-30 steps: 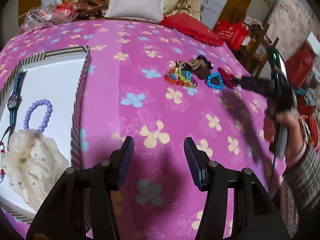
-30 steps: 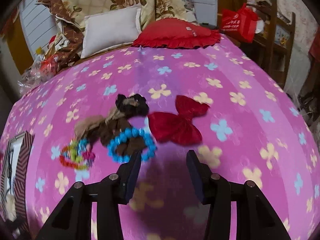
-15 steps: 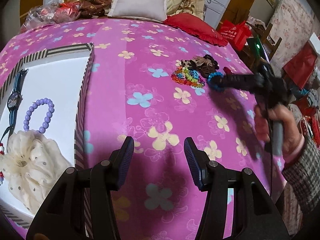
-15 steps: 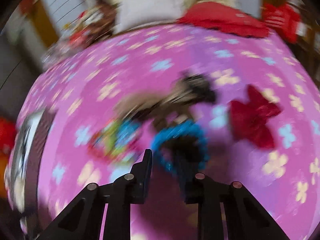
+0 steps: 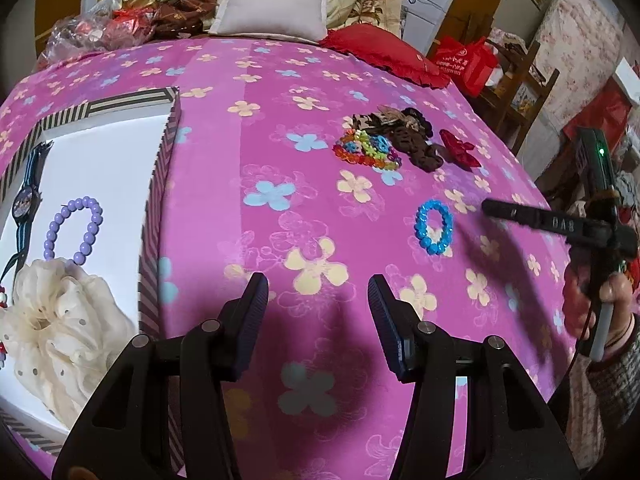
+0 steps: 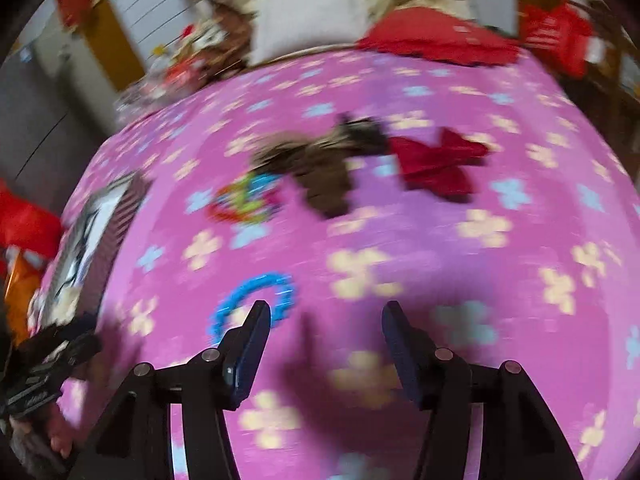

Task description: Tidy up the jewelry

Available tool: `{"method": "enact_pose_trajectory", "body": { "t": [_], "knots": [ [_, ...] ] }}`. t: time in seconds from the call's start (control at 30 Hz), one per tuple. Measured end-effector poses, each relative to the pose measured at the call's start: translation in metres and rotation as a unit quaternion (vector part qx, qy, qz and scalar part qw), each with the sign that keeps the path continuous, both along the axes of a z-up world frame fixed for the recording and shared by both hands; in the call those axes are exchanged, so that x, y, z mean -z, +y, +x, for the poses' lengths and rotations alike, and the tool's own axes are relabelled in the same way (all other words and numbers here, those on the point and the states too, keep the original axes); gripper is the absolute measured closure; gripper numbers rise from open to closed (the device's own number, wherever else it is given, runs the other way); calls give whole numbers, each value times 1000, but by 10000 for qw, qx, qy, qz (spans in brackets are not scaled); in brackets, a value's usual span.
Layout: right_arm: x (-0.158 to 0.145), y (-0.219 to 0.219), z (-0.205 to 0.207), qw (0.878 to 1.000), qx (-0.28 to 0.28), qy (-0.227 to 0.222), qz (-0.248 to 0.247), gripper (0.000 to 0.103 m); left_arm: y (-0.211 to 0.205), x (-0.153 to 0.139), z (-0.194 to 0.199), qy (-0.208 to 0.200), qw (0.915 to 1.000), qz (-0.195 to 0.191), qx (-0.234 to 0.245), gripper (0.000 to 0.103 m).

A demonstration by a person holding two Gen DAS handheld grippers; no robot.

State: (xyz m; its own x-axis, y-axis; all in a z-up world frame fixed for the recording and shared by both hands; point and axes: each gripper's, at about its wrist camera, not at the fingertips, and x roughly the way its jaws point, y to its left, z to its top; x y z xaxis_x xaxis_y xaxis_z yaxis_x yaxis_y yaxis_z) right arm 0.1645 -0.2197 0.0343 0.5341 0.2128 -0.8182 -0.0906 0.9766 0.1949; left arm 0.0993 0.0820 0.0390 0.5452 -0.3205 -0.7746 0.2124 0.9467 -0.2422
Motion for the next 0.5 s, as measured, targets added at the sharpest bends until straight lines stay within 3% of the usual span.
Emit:
{"method": "enact_pose_trajectory", "body": {
  "t": [0.2,0.4,0.5],
  "knots": [
    [-7,-45,39,9979,579,-209,-179,47,-29,-1,6,186,9996,49,197,51],
    [0,-55,81,9968,736,-152,-267,47,-75,9,33,486,9980,75,394,51],
    [6,-61,101,9959,902,-97,-29,47,-97,16,54,622,9968,88,491,51]
  ]
}}
